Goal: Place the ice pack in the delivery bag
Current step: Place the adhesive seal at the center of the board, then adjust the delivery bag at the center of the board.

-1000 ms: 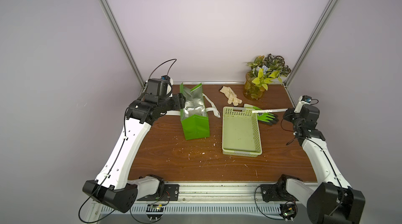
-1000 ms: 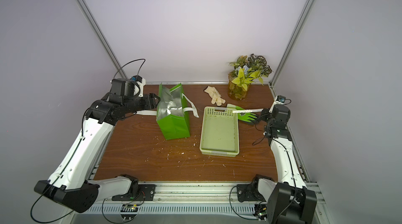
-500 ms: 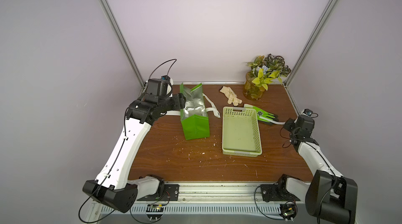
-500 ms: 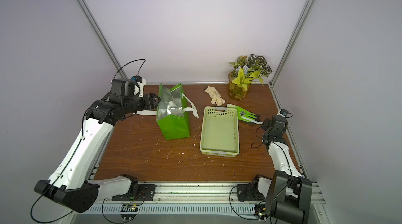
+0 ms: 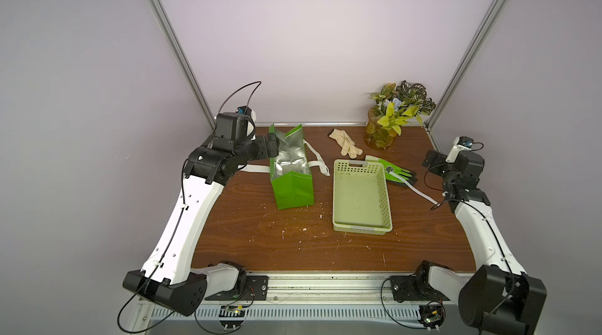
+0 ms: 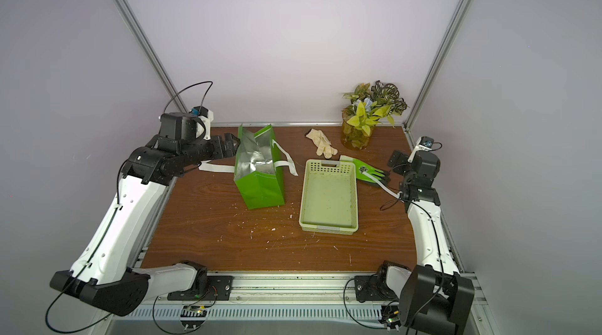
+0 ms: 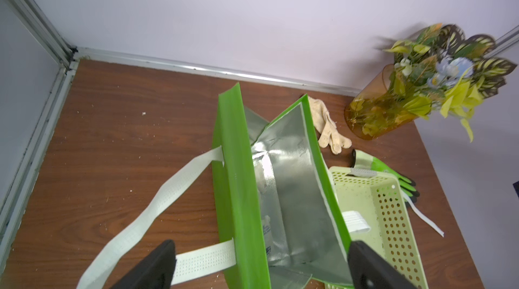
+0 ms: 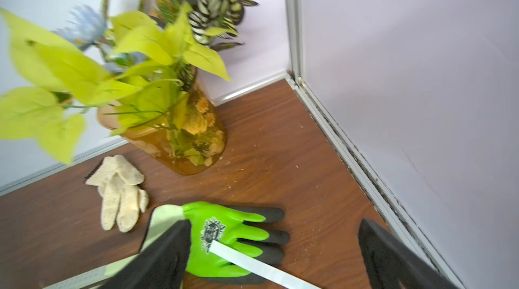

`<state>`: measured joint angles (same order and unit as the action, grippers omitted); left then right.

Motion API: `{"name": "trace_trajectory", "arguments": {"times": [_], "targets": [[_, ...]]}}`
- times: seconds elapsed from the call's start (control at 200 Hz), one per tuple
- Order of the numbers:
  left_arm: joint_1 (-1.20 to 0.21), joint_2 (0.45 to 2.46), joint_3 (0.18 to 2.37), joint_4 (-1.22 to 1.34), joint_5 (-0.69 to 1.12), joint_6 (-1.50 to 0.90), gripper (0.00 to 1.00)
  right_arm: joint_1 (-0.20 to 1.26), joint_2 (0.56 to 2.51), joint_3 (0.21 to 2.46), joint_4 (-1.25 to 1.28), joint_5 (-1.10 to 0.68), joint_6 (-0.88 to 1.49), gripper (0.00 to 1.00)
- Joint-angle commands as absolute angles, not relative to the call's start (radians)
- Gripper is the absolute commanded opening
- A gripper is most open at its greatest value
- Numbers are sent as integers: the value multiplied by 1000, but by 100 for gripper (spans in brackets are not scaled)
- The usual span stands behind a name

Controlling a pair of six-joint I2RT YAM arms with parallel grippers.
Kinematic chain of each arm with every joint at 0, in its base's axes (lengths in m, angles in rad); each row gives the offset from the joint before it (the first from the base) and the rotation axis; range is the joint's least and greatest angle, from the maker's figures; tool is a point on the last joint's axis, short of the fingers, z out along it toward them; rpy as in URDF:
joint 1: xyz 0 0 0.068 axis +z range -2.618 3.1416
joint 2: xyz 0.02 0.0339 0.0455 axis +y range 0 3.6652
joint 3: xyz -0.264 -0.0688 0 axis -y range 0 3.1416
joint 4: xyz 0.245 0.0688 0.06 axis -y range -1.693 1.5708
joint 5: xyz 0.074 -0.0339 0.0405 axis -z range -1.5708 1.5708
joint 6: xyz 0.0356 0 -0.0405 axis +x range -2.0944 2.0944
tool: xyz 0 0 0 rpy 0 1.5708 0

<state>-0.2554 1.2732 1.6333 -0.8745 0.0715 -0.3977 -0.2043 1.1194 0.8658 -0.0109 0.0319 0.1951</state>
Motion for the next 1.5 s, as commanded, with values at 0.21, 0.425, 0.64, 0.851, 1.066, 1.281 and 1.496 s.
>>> {"name": "trace_trajectory", "arguments": {"times": [0.21,0.425,0.64,0.851,1.066,1.281,1.496], "targets": [[-87,1340,1645,-873,359,-374,94,151,1187,1019,-6,-364,177,94],[-136,1347,1562,-874,251,-375,97,391,1330,939,280,-460,212,81],[-77,1375,1597,-847,221,-420,92,510,1532,929,516,-453,245,73],[-6,1351,1575,-805,215,-442,84,557,1705,1014,566,-442,234,70],[1,1351,1442,-804,66,-420,80,580,1772,1057,541,-416,170,70],[20,1368,1393,-759,105,-406,90,577,1692,1030,471,-408,86,89],[20,1368,1380,-762,72,-378,98,521,1656,1118,341,-480,38,99]]}}
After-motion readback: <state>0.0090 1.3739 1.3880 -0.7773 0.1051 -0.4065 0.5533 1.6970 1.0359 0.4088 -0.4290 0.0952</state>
